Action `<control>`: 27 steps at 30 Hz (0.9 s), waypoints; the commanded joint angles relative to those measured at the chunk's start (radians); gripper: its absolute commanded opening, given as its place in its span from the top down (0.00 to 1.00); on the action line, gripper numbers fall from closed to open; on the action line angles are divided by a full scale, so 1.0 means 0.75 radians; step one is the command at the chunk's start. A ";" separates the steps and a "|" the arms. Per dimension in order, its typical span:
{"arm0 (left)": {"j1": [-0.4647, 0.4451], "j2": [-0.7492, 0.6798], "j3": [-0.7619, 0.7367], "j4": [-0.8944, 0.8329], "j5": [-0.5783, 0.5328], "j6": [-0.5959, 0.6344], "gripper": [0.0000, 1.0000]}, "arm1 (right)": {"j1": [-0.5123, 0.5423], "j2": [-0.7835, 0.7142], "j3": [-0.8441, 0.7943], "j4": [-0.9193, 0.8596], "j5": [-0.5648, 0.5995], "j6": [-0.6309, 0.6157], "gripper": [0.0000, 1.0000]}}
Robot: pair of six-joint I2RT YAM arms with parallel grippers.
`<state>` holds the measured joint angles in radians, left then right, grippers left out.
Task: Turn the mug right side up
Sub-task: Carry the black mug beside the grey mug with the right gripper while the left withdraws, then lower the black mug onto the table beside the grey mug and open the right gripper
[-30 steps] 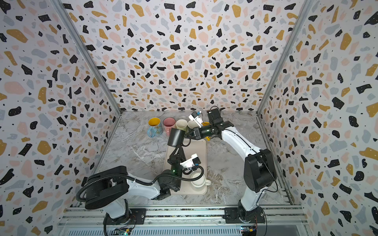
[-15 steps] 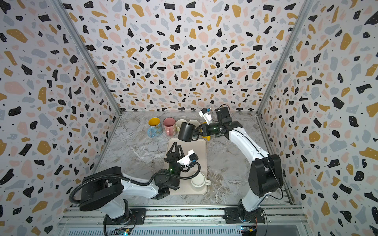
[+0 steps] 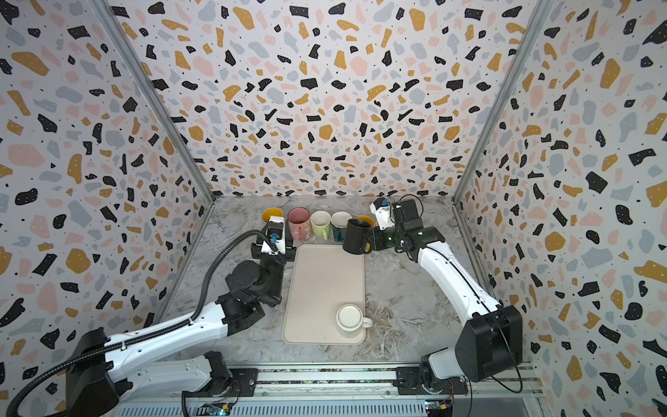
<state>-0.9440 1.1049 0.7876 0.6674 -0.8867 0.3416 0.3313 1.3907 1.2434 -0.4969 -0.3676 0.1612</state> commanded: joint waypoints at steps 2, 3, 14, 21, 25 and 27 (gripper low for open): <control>0.117 -0.048 0.079 -0.359 0.298 -0.471 0.56 | -0.004 -0.152 -0.020 0.030 0.219 -0.019 1.00; 0.155 -0.054 0.094 -0.398 0.365 -0.524 0.56 | -0.004 -0.170 -0.036 0.020 0.268 -0.021 1.00; 0.489 0.016 0.189 -0.600 0.993 -0.967 0.52 | -0.003 -0.303 -0.216 -0.002 0.606 -0.019 1.00; 0.598 0.078 0.186 -0.564 1.255 -1.112 0.51 | -0.004 -0.301 -0.337 0.063 0.697 -0.007 1.00; 0.622 0.102 0.180 -0.564 1.338 -1.147 0.50 | -0.004 -0.312 -0.408 0.152 0.715 0.005 1.00; 0.627 0.108 0.176 -0.526 1.357 -1.155 0.50 | -0.004 -0.323 -0.448 0.210 0.719 0.013 1.00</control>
<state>-0.4828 1.1847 0.8997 0.2100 0.0486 -0.4850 0.3302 1.2026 0.9077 -0.4801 0.1349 0.1543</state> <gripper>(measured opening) 0.502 0.185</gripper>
